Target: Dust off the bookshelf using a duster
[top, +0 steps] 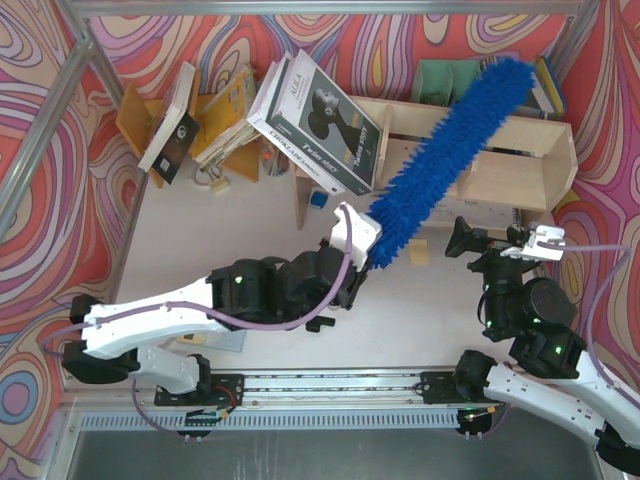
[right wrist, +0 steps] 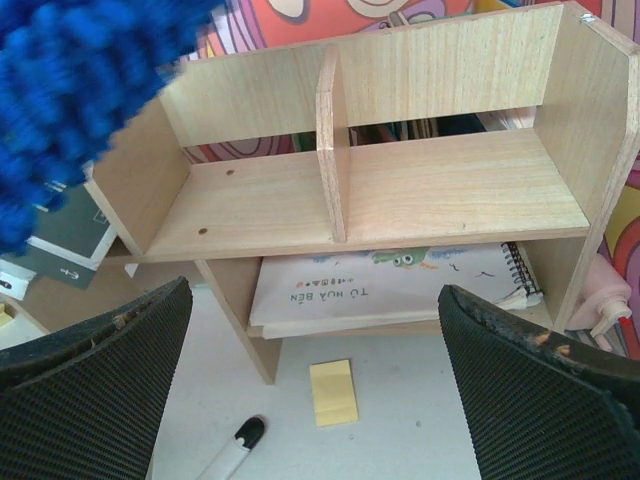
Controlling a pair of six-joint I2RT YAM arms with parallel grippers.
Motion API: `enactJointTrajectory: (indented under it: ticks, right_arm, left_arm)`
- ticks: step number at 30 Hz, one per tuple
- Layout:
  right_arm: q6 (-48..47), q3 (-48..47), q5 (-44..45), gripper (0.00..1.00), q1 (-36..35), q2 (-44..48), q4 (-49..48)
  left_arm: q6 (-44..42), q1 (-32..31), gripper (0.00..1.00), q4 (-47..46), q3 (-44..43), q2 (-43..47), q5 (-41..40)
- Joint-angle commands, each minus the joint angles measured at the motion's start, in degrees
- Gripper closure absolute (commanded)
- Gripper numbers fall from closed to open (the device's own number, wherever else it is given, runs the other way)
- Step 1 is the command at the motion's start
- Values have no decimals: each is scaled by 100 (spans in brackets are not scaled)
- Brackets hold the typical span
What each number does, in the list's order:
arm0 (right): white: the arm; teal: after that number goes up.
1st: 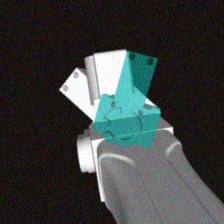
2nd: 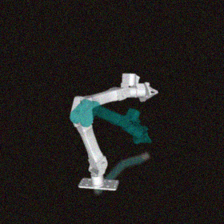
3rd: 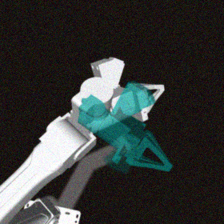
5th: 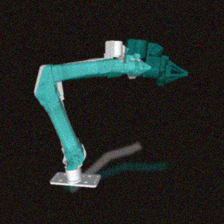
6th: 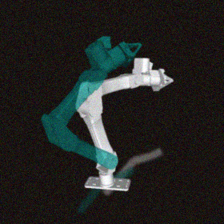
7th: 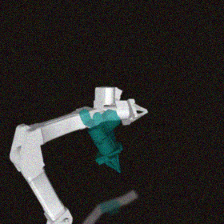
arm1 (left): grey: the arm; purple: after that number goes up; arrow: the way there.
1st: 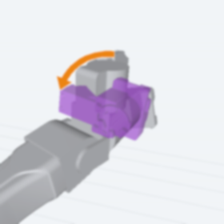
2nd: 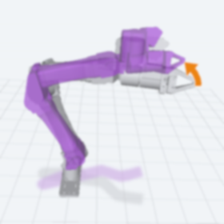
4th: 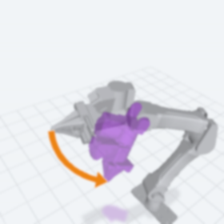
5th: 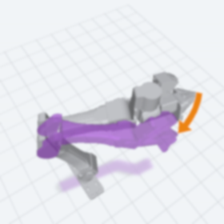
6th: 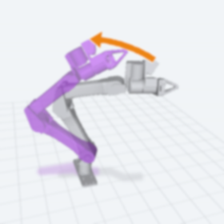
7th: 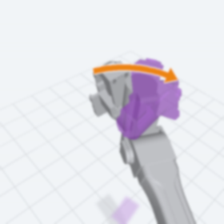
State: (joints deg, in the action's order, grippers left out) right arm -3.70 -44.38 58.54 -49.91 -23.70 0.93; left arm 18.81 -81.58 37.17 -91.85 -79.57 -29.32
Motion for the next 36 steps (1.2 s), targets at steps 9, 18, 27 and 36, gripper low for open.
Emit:
enactJointTrajectory:
  ticks: [9, 18, 27, 36]
  right_arm:
    - [-271, 21, 271, 1, 2, -143, -161]
    - [-143, 56, 247, 1, 0, 248, -126]
    - [-62, -12, 216, 1, 3, 139, -27]
    - [-18, -1, 219, 1, -1, 164, -3]
  left_arm:
    - [2231, -930, 100, 1359, 916, 785, -1558]
    - [3415, -1097, 100, 1935, 1314, 621, -1758]
    - [3847, -1099, 100, 2518, 909, -187, -1726]
    - [3322, -1101, 100, 2198, 615, -206, -1940]
